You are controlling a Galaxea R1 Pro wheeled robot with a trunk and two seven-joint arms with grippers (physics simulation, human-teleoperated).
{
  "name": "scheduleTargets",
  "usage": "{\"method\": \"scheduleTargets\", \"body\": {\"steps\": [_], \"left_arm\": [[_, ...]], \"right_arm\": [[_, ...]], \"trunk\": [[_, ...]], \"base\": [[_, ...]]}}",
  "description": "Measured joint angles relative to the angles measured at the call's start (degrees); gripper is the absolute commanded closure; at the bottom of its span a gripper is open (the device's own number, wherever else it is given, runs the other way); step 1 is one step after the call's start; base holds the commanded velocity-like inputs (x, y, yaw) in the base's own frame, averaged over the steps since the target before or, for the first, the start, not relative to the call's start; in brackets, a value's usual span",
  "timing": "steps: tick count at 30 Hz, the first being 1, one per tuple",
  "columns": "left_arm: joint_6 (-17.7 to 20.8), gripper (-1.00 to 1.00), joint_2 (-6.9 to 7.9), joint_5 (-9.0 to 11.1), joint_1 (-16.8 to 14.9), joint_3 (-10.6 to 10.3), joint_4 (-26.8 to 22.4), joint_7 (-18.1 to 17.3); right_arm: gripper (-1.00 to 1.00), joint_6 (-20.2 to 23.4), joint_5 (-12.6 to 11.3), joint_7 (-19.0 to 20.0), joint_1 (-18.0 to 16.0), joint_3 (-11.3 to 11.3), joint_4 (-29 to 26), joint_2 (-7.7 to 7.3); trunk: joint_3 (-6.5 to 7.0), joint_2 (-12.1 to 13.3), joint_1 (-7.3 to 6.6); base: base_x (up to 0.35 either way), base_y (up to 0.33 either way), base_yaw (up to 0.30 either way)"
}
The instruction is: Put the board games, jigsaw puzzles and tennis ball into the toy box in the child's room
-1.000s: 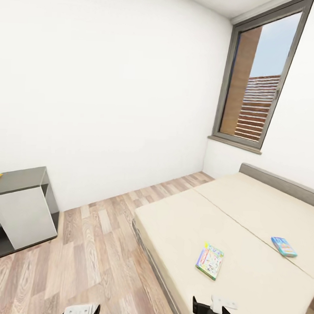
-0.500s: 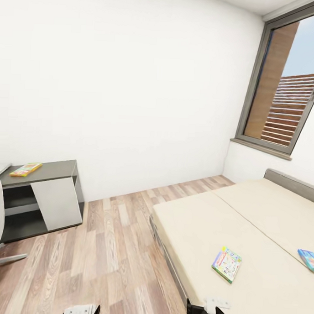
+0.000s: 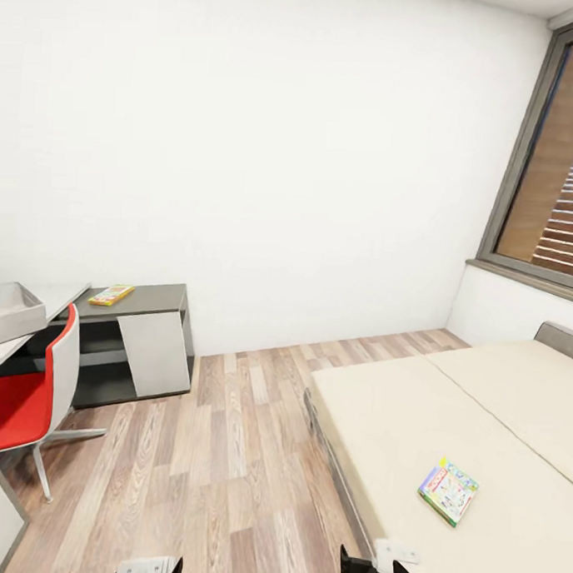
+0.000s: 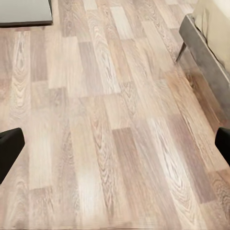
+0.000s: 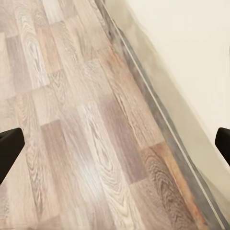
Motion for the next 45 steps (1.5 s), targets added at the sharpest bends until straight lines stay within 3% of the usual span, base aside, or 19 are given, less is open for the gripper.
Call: {"method": "scheduleTargets", "body": {"steps": [11,25,45], "left_arm": [[0.01,-1.00,0.03,0.01,-0.01,0.06,0.86,0.05],[-0.97,-1.00,0.08,-0.02,-0.02,-1.57,0.92,0.08],[-1.62,-1.00,0.09,-0.04,-0.02,-1.60,1.95,0.15]], "right_arm": [[-1.00,-0.01,-0.07,0.01,0.01,0.04,-0.01,0.00],[-1.00,0.00,-0.09,0.00,0.03,0.07,-0.02,0.00],[-1.00,0.01,-0.08,0.00,0.03,0.06,0.08,0.00]], "trunk": [[0.00,0.00,0.00],[0.00,0.00,0.00],[0.00,0.00,-0.02]], "base": [[-0.102,-0.029,0.182],[-0.113,-0.072,0.009],[-0.020,-0.109,0.000]]}}
